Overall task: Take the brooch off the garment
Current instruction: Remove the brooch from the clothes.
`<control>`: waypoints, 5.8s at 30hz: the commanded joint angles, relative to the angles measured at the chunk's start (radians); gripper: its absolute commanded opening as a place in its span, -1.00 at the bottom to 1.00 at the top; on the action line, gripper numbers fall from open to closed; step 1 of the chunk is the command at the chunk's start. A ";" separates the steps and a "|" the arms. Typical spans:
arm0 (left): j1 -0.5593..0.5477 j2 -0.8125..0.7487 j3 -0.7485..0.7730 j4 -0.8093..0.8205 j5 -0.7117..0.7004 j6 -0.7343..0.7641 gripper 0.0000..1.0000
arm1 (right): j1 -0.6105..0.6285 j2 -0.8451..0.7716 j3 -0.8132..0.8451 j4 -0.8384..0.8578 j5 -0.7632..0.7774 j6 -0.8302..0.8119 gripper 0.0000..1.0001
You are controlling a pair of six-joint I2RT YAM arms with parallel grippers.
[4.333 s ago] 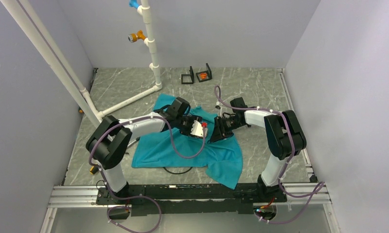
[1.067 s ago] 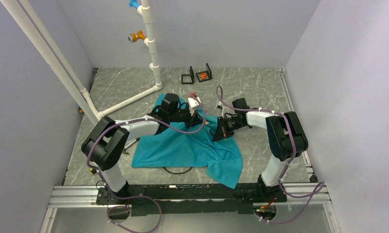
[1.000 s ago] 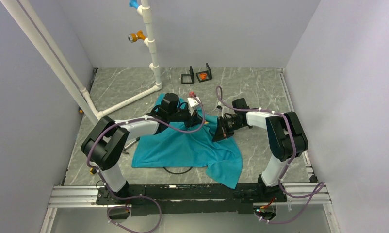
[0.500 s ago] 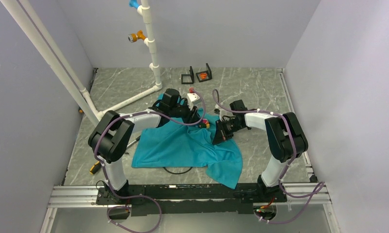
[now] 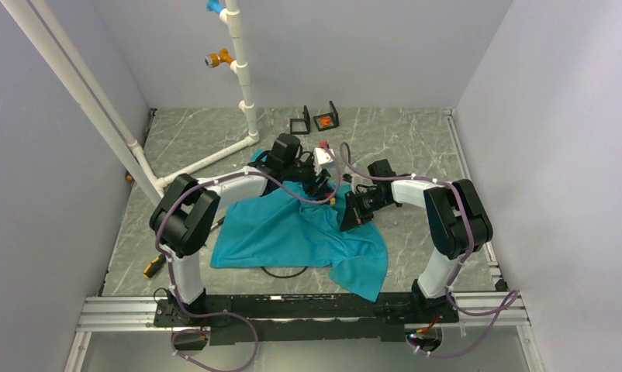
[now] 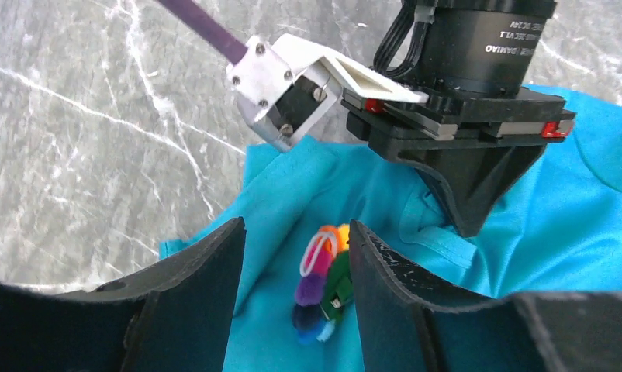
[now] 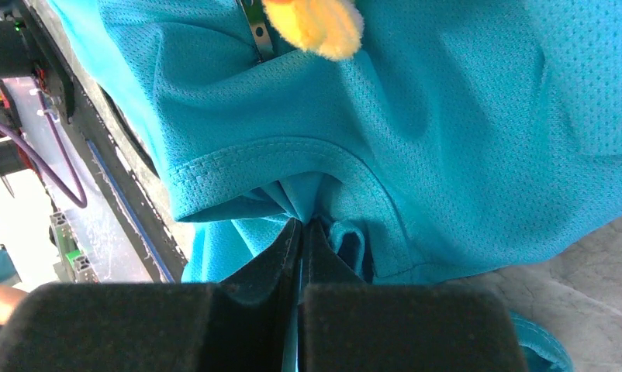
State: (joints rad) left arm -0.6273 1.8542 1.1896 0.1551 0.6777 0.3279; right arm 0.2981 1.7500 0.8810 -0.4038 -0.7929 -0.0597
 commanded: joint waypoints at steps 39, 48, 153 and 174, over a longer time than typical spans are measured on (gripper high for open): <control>0.042 -0.252 -0.220 0.212 0.256 -0.359 -1.00 | -0.012 -0.379 -0.007 0.099 -0.031 -0.085 0.33; 0.100 -0.259 -0.317 0.471 0.311 -0.528 -1.00 | 0.006 -0.299 -0.046 0.151 -0.103 -0.050 0.28; 0.001 -0.135 -0.529 0.947 0.096 -0.956 -1.00 | 0.065 -0.221 -0.020 0.513 -0.119 0.274 -1.00; 0.047 -0.244 -0.484 0.376 -0.047 -0.498 -0.19 | 0.067 -0.147 -0.049 0.411 -0.115 0.171 -1.00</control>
State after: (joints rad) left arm -0.6014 1.6382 0.6838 0.6300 0.6296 -0.2630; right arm 0.3611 1.5600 0.8051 0.0090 -0.9150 0.1658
